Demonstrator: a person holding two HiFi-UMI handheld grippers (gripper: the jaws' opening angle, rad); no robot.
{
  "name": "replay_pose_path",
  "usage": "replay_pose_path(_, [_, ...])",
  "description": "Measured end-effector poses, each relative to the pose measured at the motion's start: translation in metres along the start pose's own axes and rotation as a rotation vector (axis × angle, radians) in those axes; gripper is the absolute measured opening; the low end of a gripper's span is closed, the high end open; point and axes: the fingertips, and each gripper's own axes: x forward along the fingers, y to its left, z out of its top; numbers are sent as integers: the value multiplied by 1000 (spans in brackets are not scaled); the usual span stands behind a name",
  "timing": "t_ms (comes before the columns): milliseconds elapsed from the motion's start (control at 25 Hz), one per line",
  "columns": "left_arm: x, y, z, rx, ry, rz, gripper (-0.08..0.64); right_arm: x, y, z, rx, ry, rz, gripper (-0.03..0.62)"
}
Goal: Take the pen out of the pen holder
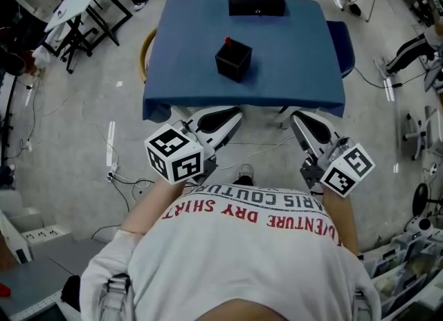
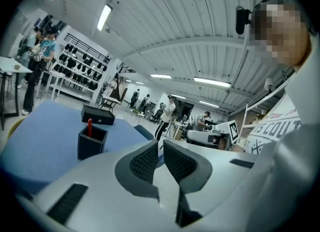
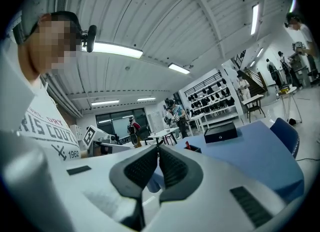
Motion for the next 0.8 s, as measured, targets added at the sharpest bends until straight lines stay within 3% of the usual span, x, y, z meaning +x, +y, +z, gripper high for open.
replay_pose_path(160, [13,24,13,23,-8,18,53,19,-21,7,0,9,11,26])
replay_pose_path(240, [19,35,18,19,-12,34,133,26,-30,6,3,22,20,26])
replay_pose_path(520, [30,75,31,18,-43,120,220,51,-57,11,-4,41,50,26])
replay_pose_path(800, [38,92,36,46,-26,142,250,67,-62,7,-34,69,93,26])
